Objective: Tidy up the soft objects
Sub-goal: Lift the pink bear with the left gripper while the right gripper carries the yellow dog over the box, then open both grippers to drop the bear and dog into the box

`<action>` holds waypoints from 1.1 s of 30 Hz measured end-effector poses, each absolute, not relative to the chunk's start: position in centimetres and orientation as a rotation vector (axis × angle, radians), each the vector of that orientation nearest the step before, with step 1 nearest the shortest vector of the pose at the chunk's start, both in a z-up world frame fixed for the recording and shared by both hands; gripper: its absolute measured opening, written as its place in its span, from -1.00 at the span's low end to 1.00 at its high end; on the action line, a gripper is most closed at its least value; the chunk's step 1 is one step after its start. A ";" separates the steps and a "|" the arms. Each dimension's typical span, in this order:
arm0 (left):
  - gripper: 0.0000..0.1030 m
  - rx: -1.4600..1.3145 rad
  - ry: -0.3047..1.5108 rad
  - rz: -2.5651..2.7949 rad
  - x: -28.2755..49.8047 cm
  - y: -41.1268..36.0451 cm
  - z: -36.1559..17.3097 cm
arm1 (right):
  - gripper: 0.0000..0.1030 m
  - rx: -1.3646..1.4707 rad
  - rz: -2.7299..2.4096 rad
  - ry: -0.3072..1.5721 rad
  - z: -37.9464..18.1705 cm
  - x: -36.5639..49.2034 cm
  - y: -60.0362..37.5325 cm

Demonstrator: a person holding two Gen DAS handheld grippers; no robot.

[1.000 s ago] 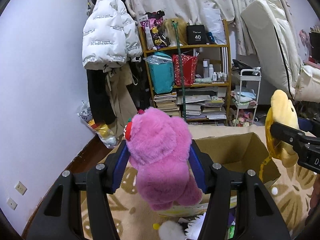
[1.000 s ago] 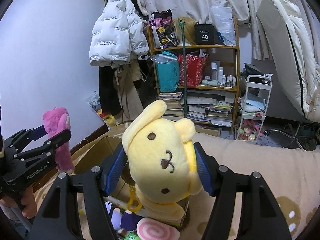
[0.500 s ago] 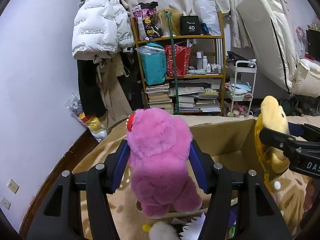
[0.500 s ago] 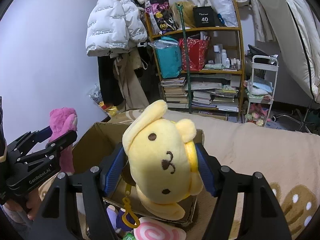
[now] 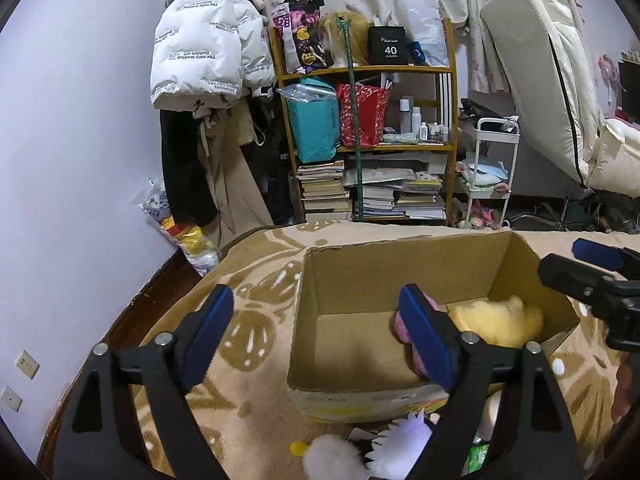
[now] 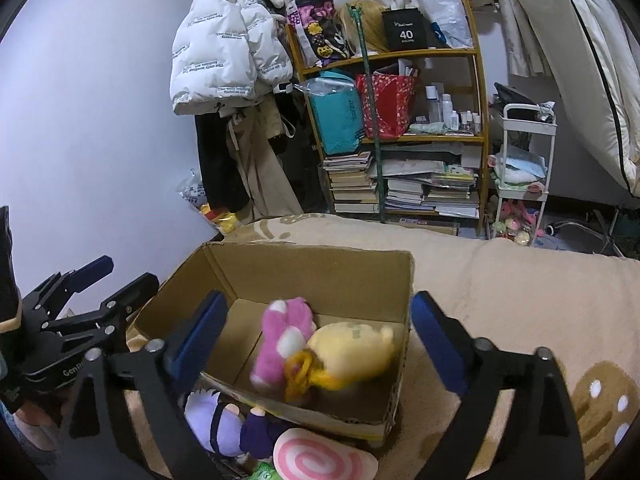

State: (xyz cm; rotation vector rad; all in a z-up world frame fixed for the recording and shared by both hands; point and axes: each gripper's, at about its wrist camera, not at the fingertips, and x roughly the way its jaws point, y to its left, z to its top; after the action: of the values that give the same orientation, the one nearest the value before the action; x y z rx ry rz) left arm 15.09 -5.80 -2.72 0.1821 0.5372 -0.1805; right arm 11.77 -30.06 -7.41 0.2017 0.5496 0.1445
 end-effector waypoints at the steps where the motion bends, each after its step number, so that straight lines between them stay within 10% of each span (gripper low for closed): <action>1: 0.72 0.180 0.541 -0.180 15.0 -5.7 -2.7 | 0.98 0.206 0.145 0.545 -7.3 11.6 -30.1; 33: 0.92 0.166 0.690 -0.089 7.5 -0.6 -2.3 | 1.00 0.116 0.081 0.627 -7.5 2.3 -27.2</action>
State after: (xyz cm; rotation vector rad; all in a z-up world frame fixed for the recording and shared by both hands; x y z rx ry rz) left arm 7.55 -0.64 -2.35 0.1664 0.6905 -0.0888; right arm 2.32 -27.17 -7.50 0.1165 0.6269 0.0812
